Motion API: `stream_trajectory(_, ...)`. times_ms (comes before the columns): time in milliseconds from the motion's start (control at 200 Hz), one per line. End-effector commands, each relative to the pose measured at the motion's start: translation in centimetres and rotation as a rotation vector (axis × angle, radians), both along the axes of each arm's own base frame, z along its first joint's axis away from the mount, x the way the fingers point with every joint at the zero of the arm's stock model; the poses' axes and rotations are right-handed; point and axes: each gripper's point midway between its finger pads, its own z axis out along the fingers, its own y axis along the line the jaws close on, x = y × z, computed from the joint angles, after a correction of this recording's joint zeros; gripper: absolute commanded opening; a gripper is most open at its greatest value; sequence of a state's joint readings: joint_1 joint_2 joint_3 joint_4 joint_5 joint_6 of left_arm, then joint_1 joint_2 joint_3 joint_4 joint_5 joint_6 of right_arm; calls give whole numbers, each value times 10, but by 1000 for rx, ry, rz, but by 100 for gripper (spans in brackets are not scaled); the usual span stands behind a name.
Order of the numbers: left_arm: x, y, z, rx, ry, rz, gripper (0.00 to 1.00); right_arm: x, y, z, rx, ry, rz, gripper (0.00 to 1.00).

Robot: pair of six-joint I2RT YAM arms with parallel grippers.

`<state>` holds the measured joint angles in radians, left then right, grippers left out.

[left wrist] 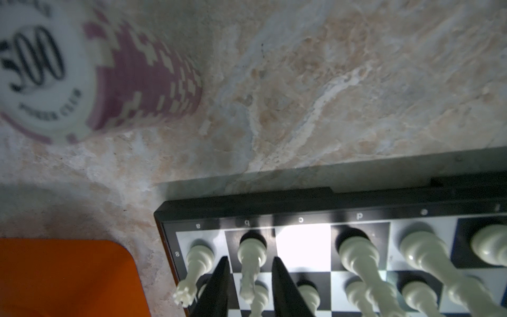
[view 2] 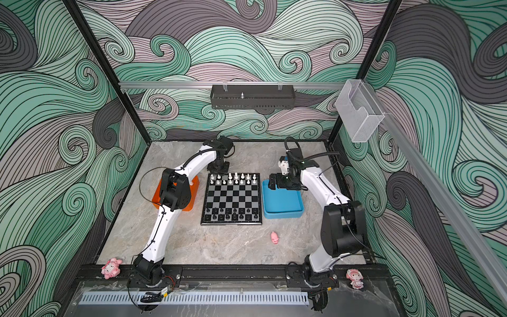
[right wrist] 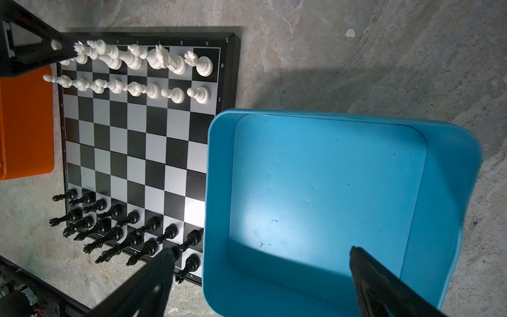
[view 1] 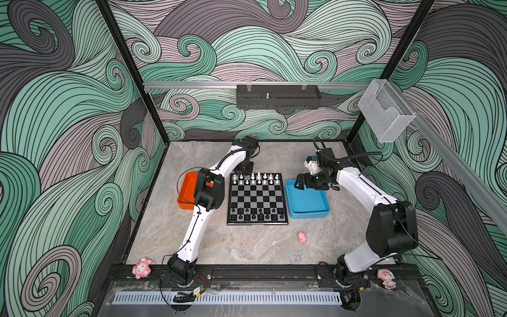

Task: Set up the chess pieces on the board
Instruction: 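Open the left gripper to release the pawn, then swing the left gripper back over the orange tray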

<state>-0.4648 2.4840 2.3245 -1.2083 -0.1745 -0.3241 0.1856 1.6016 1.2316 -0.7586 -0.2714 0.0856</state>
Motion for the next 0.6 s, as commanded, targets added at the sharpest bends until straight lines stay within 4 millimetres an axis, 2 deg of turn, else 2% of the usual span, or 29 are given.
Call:
stream_trajectory(0,5,5,13,4,-26,12,33,-1,1,-2,11,9,7,99)
stream_trajectory(185,4,4,34,-15,-53,12,34,-1,1,-1,11,5,6,99)
stream_trajectory(310,2,6,58,-28,-85,13,36,1,2,1,18,1,4,99)
stream_trajectory(410,-1,8,78,-36,-112,13,42,2,3,5,29,-3,0,99)
stream_trajectory(595,-10,21,116,-20,-171,36,59,-1,-3,17,3,-14,-36,99)
